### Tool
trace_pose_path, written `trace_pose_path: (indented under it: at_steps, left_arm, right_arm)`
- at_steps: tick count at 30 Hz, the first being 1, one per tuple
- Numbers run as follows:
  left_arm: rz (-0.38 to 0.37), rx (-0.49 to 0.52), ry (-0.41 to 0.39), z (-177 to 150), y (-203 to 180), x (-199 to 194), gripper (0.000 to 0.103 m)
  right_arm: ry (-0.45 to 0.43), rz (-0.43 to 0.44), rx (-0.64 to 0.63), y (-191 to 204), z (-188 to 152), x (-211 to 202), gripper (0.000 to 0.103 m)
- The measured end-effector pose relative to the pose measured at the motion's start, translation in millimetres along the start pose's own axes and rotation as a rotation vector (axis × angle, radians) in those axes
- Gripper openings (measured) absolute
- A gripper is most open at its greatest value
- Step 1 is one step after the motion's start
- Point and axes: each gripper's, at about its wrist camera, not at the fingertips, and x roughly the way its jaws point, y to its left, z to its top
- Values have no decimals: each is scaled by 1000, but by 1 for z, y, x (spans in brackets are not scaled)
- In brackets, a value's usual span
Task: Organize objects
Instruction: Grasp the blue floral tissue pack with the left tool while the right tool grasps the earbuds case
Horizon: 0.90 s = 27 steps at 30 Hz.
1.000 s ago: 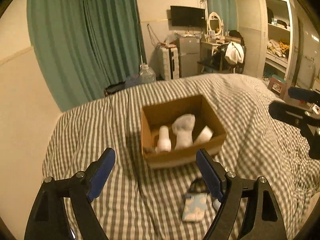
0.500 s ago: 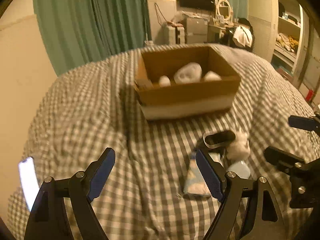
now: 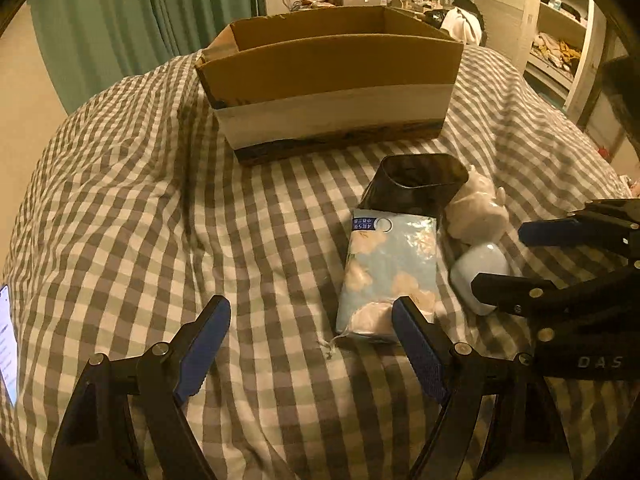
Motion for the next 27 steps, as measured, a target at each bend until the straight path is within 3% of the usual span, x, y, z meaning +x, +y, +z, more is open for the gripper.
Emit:
trace_pose_path:
  at_steps: [7, 9, 10, 17, 21, 23, 25, 26, 27]
  left_arm:
    - [-14, -7, 1, -1, 5, -7, 86]
    - [-21, -15, 4, -1, 7, -9, 86]
    - [-22, -18, 5, -1, 8, -10, 86]
    - [-60, -1, 6, 1, -4, -16, 86]
    - [-81, 26, 13, 10, -22, -5, 86]
    - [-84, 26, 25, 13, -26, 5, 85]
    - [-99, 20, 47, 16, -27, 17, 76]
    - [-112, 12, 62, 17, -27, 22, 61]
    - [-133, -2, 81, 18, -25, 28, 56]
  right_arm:
    - [107, -12, -60, 12, 3, 26, 63]
    - [123, -30, -71, 14, 2, 31, 50]
    - [125, -34, -72, 14, 2, 31, 50]
    - [-36, -26, -4, -4, -8, -14, 50]
    - [-90, -80, 10, -13, -10, -30, 50]
    - [-98, -66, 31, -18, -6, -32, 50]
    - [-101, -45, 37, -21, -5, -32, 50]
    - [-103, -43, 35, -22, -4, -32, 50]
    - [-105, -40, 34, -23, -3, -32, 50]
